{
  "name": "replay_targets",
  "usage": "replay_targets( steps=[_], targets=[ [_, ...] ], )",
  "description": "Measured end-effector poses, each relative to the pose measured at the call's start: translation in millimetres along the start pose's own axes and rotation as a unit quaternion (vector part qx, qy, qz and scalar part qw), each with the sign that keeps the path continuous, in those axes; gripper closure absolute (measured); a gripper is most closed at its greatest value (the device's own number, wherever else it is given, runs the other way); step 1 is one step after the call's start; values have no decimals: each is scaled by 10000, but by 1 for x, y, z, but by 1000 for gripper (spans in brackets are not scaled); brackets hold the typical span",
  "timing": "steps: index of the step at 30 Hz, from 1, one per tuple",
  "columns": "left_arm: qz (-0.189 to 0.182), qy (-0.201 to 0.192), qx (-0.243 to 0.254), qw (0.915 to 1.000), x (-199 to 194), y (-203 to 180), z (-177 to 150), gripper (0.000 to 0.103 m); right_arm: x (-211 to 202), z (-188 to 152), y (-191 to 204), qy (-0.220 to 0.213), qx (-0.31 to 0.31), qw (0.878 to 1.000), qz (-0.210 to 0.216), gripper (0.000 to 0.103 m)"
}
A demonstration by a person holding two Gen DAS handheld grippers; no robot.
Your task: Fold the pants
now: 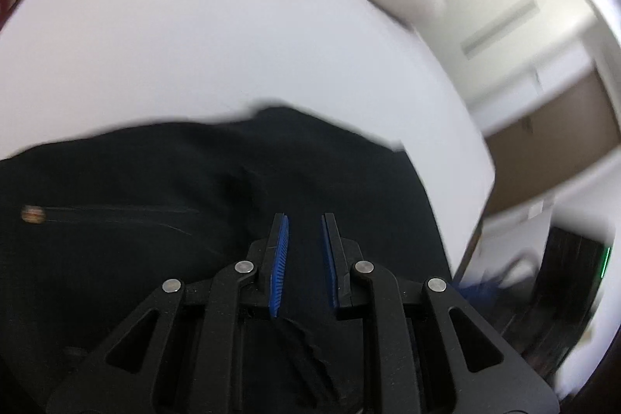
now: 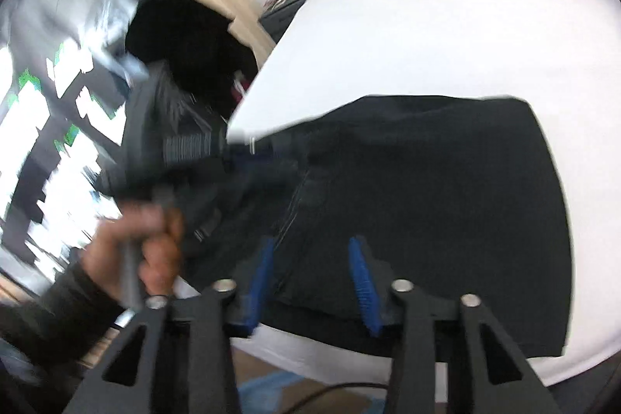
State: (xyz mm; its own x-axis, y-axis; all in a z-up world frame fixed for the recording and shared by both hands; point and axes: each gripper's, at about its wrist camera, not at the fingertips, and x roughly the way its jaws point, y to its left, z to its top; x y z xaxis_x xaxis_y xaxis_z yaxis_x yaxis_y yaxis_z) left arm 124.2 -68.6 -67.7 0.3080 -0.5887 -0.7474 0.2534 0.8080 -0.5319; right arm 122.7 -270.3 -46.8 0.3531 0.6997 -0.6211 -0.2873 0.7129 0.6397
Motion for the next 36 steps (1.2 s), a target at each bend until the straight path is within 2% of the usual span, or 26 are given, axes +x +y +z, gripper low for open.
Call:
replay_targets(
  steps=[4,6,10,13,14,16,17,20,21,26,27,29,30,31,34,36],
  targets=[
    [382,525,653,9958,33,-26,-25,87,-9,32,-42,281,191,9983,468,64],
    [536,421,987,9928,33,-30,-36,87,1,42,-66,376,428,9956,739,64],
    [379,445,907,9942,29,-25,-37,87,38,78,-114,567,911,9883,1086,64],
    [283,445,823,9952,24,-13,-41,87,68,95,-137,790,1131,9852,1013,65],
    [265,441,807,9954,22,-12,-44,87,81,93,-150,918,1314,9825,952,66],
    [234,432,802,9956,17,-11,-46,87,87,88,-162,997,1476,9800,885,96],
    [214,421,794,9957,14,-8,-47,87,85,82,-167,956,1571,9782,968,99],
    [169,363,749,9964,6,-1,-48,87,70,64,-166,906,1603,9763,1138,99],
    [159,346,744,9965,-4,15,-53,87,65,54,-161,943,1560,9763,1165,98],
    [106,260,683,9973,3,9,-54,87,38,4,-139,959,1485,9773,1169,97],
    [91,237,678,9974,-6,15,-64,87,32,-10,-134,925,1474,9776,1187,97],
    [91,191,683,9974,0,18,-61,87,24,-26,-132,777,1594,9768,1204,98],
    [98,158,702,9974,0,19,-62,87,18,-38,-136,724,1743,9741,1244,103],
    [101,132,710,9973,-2,19,-63,87,18,-48,-138,694,1902,9710,1273,103],
    [146,60,750,9971,-4,17,-69,87,-3,-54,-129,452,1880,9748,1110,101],
    [182,-94,775,9968,-19,13,-74,87,-17,-45,-108,85,1674,9766,1349,98]
  ],
)
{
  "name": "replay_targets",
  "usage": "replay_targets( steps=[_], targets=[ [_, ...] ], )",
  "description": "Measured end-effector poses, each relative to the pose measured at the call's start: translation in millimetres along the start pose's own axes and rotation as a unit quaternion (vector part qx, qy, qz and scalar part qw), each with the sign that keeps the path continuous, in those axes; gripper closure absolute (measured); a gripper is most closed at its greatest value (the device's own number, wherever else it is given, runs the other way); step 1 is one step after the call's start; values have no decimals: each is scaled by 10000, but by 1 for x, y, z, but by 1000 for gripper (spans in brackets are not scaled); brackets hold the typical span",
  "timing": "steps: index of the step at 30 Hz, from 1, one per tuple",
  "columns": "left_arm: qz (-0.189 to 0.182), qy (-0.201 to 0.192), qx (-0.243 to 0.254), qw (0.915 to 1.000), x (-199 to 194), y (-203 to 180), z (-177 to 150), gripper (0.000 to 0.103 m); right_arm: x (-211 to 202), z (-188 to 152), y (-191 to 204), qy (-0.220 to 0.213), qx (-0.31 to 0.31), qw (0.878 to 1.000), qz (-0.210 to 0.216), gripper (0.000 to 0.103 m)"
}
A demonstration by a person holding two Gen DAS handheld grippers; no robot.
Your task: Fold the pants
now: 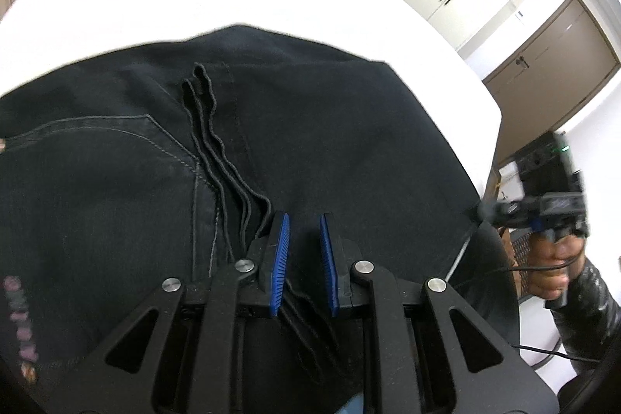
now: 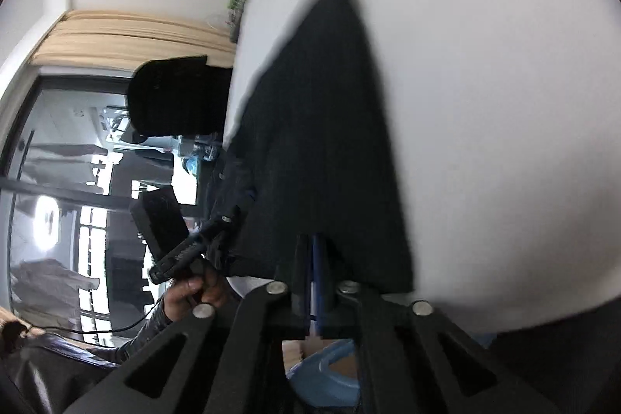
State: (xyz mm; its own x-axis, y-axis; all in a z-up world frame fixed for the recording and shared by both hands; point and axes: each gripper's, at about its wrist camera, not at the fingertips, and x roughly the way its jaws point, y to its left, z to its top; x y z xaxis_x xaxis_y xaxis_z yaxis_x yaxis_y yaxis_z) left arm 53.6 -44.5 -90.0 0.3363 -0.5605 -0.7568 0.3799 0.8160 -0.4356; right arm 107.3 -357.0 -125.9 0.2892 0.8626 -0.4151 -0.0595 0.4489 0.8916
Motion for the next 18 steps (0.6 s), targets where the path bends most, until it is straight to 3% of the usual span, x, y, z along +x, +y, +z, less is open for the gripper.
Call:
replay_targets(
  steps=[6,9,11,12,13,14,16,17,18],
  targets=[
    [-137,-428,-207,9988,-47,6,-26,87,42,35,51,-160,-589,9966,545,98],
    [-141,-750,-473,9960,-88,19,-46,87,92,44,41,251,-352,9990,69,98],
    [-127,-945,-759,9925,-112,32,-59,87,126,40,10,713,39,9948,-722,102],
    [-139,-1092,-1008,9888,-129,43,-70,86,129,38,2,611,122,9962,-614,103],
    [-131,-1189,-1210,9854,-140,52,-78,77,128,38,2,515,107,9973,-521,103],
    [-114,-1303,-1430,9810,-153,61,-87,53,129,40,7,518,85,9966,-635,103],
    [-34,-1726,-2010,9643,-180,83,-114,13,134,39,21,552,-51,9940,-941,103],
    [-3,-1915,-2285,9545,-188,94,-125,11,133,41,31,533,-132,9933,-1021,103],
    [-71,-2045,-2662,9419,-196,108,-140,11,131,43,44,453,-206,9952,-843,97]
  ],
)
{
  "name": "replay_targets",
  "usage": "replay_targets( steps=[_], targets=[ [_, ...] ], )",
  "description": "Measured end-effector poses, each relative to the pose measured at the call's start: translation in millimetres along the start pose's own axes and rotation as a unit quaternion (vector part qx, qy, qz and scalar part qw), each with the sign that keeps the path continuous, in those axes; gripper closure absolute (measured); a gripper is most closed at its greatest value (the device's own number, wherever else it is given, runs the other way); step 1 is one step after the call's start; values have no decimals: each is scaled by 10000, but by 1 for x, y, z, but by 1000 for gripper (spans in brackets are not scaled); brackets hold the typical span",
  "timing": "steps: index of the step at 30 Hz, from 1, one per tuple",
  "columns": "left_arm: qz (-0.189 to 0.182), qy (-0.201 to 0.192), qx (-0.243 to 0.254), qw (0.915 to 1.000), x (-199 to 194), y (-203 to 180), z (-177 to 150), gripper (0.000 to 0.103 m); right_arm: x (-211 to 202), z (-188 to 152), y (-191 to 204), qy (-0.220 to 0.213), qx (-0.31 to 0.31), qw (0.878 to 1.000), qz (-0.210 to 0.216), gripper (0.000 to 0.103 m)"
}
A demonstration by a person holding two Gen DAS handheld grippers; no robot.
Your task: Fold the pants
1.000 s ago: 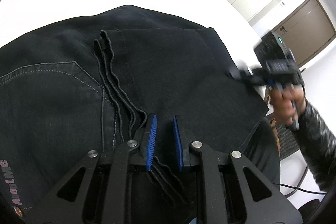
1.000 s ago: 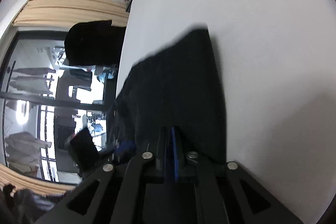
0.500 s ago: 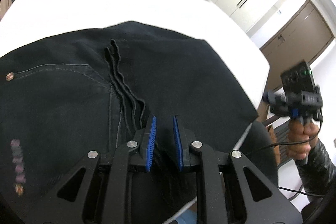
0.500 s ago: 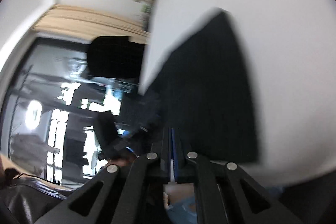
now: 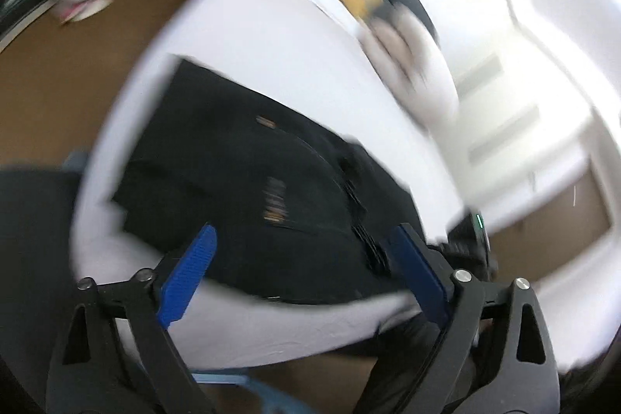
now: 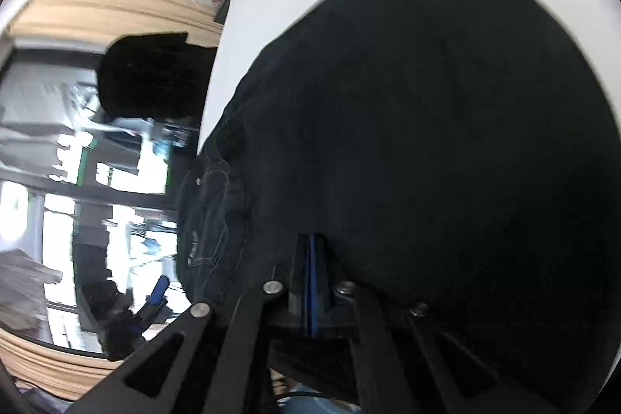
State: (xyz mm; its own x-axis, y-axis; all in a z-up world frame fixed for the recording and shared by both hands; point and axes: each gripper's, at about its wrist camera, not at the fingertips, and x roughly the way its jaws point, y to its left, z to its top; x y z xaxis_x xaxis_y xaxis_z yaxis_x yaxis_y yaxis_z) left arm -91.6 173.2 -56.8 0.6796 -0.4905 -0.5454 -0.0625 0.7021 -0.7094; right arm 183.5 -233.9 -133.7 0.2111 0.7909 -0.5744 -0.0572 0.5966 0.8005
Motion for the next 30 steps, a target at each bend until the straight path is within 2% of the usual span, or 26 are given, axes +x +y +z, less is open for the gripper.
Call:
replay_targets(
  steps=[2,5,9,11,15,18,21,23,25,27,30],
  targets=[
    [-79,-4,-580,9983,-10,25,-2,11,-5,3,29,-165,-249,9980,565,97],
    [-299,38,-1358,9903,-7,56,-6,11,1,7,56,-193,-467,9944,932,97],
    [-600,182,-2020,9774,9,82,-16,11,21,10,62,-118,-351,9947,954,97],
    [-727,176,-2184,9730,16,91,-15,11,26,7,56,-51,-272,9949,968,97],
    [-1079,-38,-2569,9604,29,115,-15,12,32,6,58,20,-222,9948,997,97],
    [-1276,-209,-2848,9498,31,128,-13,16,20,3,48,50,-232,9949,983,97],
    [-1291,-254,-3042,9435,38,136,-12,38,15,3,38,46,-179,9952,965,97],
    [-1283,-230,-3170,9394,34,138,-13,61,8,2,33,41,-165,9958,905,97],
    [-1260,-177,-3258,9368,36,148,-12,73,8,3,35,53,-170,9962,848,97],
    [-1227,-174,-3223,9385,38,150,-11,75,9,5,38,103,-237,9970,725,97],
    [-1118,-187,-3024,9464,35,144,-6,81,17,10,44,241,-316,9979,518,97]
  ],
)
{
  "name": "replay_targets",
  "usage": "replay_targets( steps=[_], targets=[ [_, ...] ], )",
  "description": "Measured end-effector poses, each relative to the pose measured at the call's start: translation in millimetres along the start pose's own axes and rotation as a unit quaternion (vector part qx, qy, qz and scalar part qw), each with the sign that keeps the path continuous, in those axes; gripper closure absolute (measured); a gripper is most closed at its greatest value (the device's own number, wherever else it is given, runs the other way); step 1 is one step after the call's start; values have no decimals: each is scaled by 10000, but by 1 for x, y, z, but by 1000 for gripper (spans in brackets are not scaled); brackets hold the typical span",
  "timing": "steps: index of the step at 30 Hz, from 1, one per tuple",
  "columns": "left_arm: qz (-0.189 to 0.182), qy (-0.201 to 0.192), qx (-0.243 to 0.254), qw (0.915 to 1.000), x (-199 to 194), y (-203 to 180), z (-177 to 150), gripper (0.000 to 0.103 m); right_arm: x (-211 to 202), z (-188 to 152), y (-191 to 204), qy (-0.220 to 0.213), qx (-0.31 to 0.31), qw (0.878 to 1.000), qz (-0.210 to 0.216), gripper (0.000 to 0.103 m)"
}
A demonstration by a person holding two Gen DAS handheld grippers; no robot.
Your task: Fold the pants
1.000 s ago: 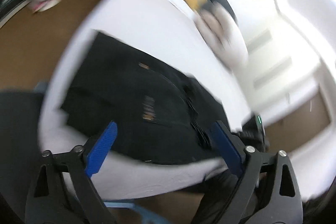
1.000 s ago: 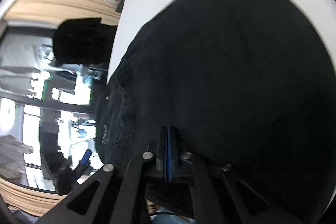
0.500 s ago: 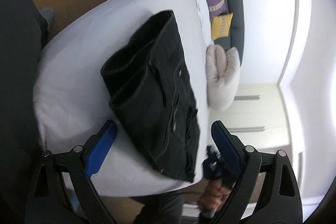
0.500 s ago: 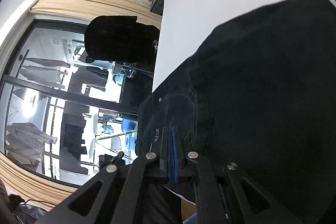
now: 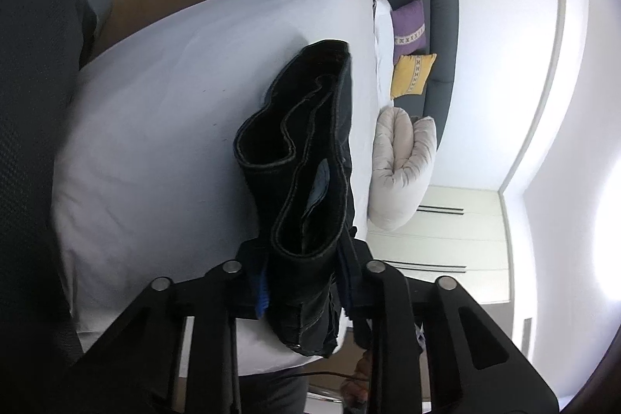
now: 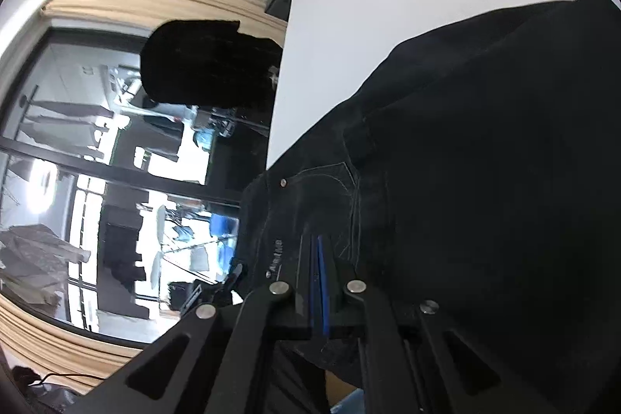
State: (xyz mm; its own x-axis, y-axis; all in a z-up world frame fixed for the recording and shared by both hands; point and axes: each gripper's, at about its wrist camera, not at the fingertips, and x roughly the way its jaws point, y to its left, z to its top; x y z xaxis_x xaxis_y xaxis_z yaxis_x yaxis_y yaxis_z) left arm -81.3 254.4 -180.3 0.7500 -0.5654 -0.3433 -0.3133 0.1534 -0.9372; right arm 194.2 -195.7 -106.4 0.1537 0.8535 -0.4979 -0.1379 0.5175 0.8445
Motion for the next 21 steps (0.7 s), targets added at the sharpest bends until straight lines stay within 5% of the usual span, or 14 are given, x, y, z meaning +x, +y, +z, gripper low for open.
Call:
replay_targets(
  steps=[11,17,21],
  targets=[
    [360,-81,1454,9887,-3,-76,-10,86,63,17,-25,877,143,9914,-966,103],
    [521,-89,2109,9761,6,-124,-26,86,61,8,-30,716,96,9927,-961,103],
    [611,-67,2736,9599,19,-162,-45,86,60,3,-32,586,8,9932,-1008,103]
  ],
)
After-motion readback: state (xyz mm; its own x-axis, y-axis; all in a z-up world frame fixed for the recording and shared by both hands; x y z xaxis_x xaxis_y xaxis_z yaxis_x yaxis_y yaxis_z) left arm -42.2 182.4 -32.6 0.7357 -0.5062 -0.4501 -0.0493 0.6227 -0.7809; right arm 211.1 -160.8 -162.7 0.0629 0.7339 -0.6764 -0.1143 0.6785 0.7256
